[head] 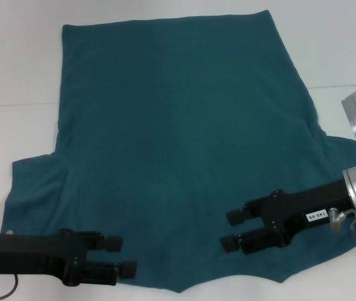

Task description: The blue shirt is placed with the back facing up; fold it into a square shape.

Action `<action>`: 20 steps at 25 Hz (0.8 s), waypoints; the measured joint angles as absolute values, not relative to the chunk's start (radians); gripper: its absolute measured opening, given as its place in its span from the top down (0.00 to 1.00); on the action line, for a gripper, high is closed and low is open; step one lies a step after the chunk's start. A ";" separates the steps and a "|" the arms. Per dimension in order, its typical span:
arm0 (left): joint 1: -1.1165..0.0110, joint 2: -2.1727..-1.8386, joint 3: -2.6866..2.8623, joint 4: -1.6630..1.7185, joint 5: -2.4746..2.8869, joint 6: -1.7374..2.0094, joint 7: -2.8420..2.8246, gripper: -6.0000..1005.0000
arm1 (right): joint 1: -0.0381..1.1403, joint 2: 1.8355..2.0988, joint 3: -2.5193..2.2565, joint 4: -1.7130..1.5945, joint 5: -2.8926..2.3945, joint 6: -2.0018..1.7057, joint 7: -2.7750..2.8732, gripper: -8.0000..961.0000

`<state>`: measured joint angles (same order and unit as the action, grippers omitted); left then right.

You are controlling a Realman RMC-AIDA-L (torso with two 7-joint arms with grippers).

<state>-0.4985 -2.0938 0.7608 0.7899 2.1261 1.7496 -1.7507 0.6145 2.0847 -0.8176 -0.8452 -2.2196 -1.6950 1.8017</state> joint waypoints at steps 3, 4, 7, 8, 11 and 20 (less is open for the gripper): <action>-0.499 -2.094 0.761 0.790 2.126 1.750 -1.751 0.19 | 0.613 2.085 -0.818 -0.845 -2.220 -1.695 1.802 0.24; -0.498 -2.094 0.761 0.790 2.126 1.750 -1.751 0.19 | 0.613 2.085 -0.818 -0.845 -2.220 -1.695 1.802 0.24; -0.499 -2.094 0.761 0.790 2.126 1.750 -1.751 0.19 | 0.613 2.085 -0.818 -0.845 -2.220 -1.695 1.802 0.24; -0.499 -2.094 0.761 0.790 2.126 1.750 -1.751 0.19 | 0.614 2.085 -0.818 -0.845 -2.220 -1.695 1.802 0.24; -0.498 -2.094 0.761 0.790 2.126 1.751 -1.751 0.19 | 0.614 2.085 -0.818 -0.845 -2.220 -1.695 1.804 0.24; -0.501 -2.085 0.711 0.791 2.118 1.721 -1.842 0.19 | 0.626 2.077 -0.783 -0.846 -2.220 -1.653 1.924 0.24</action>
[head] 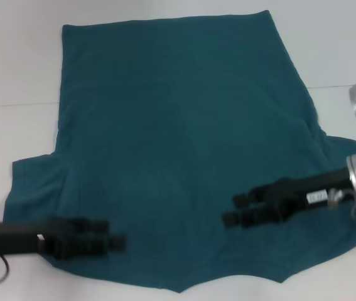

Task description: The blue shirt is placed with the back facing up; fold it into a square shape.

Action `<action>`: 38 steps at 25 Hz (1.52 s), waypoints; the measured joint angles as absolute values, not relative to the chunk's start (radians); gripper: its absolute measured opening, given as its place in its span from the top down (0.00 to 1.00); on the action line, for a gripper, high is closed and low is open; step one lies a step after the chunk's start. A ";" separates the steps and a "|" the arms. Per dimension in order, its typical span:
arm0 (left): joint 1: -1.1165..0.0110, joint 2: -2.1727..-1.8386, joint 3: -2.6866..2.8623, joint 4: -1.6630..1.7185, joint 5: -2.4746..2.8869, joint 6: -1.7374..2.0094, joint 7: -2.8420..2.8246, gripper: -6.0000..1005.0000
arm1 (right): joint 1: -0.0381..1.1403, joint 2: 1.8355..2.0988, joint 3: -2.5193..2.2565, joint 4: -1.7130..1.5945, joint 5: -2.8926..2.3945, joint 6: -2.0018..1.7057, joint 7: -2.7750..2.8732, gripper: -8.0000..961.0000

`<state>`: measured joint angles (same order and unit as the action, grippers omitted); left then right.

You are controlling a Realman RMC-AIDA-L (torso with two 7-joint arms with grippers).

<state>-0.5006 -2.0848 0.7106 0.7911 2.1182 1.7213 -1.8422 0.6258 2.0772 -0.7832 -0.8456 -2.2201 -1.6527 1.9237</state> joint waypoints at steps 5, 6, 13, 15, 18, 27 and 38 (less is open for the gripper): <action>-0.519 -2.049 0.613 0.783 2.117 1.650 -2.059 0.19 | 0.676 2.007 -0.755 -0.796 -2.213 -1.562 2.252 0.24; -0.523 -2.041 0.598 0.779 2.117 1.637 -2.114 0.19 | 0.691 1.985 -0.742 -0.771 -2.212 -1.551 2.292 0.24; -0.526 -1.985 0.459 0.699 2.115 1.578 -2.351 0.19 | 0.790 1.816 -0.716 -0.562 -2.217 -1.438 2.459 0.24; -0.523 -1.968 0.443 0.667 2.117 1.548 -2.372 0.19 | 0.811 1.793 -0.720 -0.549 -2.218 -1.436 2.463 0.24; -0.516 -1.944 0.447 0.607 2.125 1.427 -2.404 0.19 | 0.826 1.782 -0.722 -0.551 -2.221 -1.435 2.480 0.24; -0.504 -1.936 0.453 0.554 2.126 1.231 -2.416 0.19 | 0.841 1.789 -0.725 -0.545 -2.247 -1.400 2.497 0.24; -0.506 -1.944 0.537 0.507 2.126 1.123 -2.413 0.20 | 0.832 1.789 -0.720 -0.545 -2.247 -1.391 2.494 0.24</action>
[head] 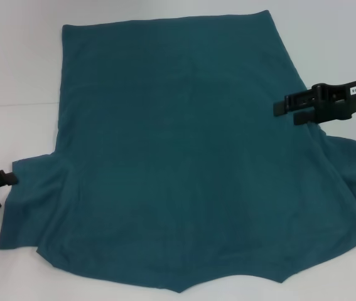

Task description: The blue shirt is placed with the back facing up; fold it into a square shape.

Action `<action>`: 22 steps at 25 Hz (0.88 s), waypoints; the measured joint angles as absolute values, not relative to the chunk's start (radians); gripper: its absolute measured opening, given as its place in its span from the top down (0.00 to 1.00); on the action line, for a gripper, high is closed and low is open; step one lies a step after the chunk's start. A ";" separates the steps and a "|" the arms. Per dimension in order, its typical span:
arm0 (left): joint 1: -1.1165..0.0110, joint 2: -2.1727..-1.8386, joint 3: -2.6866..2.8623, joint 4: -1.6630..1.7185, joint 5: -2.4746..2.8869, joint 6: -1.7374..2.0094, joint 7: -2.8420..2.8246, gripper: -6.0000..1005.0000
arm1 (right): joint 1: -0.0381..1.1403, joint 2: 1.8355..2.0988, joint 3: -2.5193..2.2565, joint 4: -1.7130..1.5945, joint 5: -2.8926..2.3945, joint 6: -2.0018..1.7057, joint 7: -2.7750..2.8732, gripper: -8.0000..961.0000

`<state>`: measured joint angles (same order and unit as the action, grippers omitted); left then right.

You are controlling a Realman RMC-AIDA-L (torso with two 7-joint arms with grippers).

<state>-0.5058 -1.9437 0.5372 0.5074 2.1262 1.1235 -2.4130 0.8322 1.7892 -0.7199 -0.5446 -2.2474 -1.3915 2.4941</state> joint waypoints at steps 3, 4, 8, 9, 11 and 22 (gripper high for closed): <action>-0.509 -1.946 0.549 0.499 2.126 1.119 -2.413 0.20 | 0.830 1.790 -0.719 -0.545 -2.247 -1.391 2.492 0.24; -0.509 -1.947 0.551 0.497 2.126 1.118 -2.412 0.20 | 0.830 1.791 -0.718 -0.545 -2.247 -1.391 2.492 0.24; -0.510 -1.950 0.570 0.490 2.126 1.124 -2.411 0.20 | 0.830 1.791 -0.717 -0.545 -2.247 -1.386 2.490 0.24; -0.511 -1.951 0.577 0.490 2.126 1.127 -2.411 0.20 | 0.830 1.791 -0.717 -0.545 -2.247 -1.384 2.490 0.24; -0.516 -1.953 0.588 0.490 2.126 1.132 -2.410 0.20 | 0.830 1.792 -0.717 -0.545 -2.246 -1.380 2.489 0.24; -0.530 -1.951 0.621 0.518 2.126 1.132 -2.408 0.34 | 0.827 1.794 -0.718 -0.545 -2.244 -1.379 2.484 0.24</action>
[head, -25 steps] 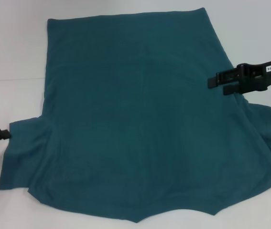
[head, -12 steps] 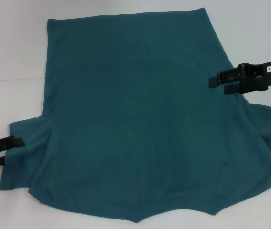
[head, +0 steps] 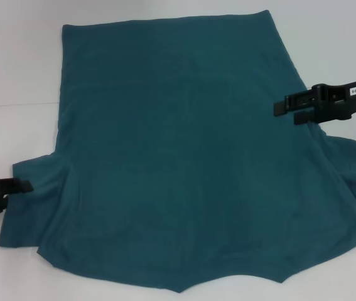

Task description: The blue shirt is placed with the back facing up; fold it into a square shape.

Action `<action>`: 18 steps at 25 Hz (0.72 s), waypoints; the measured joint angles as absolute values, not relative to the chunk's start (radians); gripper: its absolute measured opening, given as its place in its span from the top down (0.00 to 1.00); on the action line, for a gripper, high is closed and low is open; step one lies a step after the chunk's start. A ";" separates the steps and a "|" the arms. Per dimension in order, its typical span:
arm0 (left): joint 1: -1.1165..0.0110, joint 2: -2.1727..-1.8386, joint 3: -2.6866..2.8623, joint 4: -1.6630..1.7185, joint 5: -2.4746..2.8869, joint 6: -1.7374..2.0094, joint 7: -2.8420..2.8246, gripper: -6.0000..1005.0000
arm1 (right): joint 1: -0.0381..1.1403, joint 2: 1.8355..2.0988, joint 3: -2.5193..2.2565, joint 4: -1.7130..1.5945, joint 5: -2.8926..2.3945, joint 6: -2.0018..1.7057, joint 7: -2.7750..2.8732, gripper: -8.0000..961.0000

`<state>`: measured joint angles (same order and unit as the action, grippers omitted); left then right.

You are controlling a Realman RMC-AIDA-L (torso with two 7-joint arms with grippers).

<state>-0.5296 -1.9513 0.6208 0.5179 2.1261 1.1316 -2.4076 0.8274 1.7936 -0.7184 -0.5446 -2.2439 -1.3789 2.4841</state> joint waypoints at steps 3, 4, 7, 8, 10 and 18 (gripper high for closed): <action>-0.532 -1.947 0.636 0.519 2.126 1.132 -2.409 0.45 | 0.827 1.794 -0.718 -0.545 -2.244 -1.379 2.487 0.24; -0.532 -1.946 0.642 0.520 2.126 1.132 -2.410 0.49 | 0.827 1.794 -0.717 -0.545 -2.245 -1.380 2.488 0.24; -0.532 -1.945 0.644 0.521 2.126 1.132 -2.409 0.61 | 0.827 1.793 -0.716 -0.545 -2.245 -1.382 2.489 0.24; -0.532 -1.945 0.644 0.521 2.126 1.132 -2.409 0.66 | 0.827 1.793 -0.716 -0.545 -2.245 -1.382 2.489 0.24; -0.532 -1.945 0.650 0.522 2.126 1.134 -2.408 0.75 | 0.827 1.793 -0.716 -0.545 -2.245 -1.382 2.490 0.24; -0.534 -1.938 0.682 0.561 2.139 1.162 -2.416 0.99 | 0.827 1.793 -0.716 -0.545 -2.244 -1.383 2.490 0.24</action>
<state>-0.5340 -1.9378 0.6822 0.5609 2.1387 1.1625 -2.4157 0.8268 1.7934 -0.7163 -0.5454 -2.2441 -1.3833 2.4900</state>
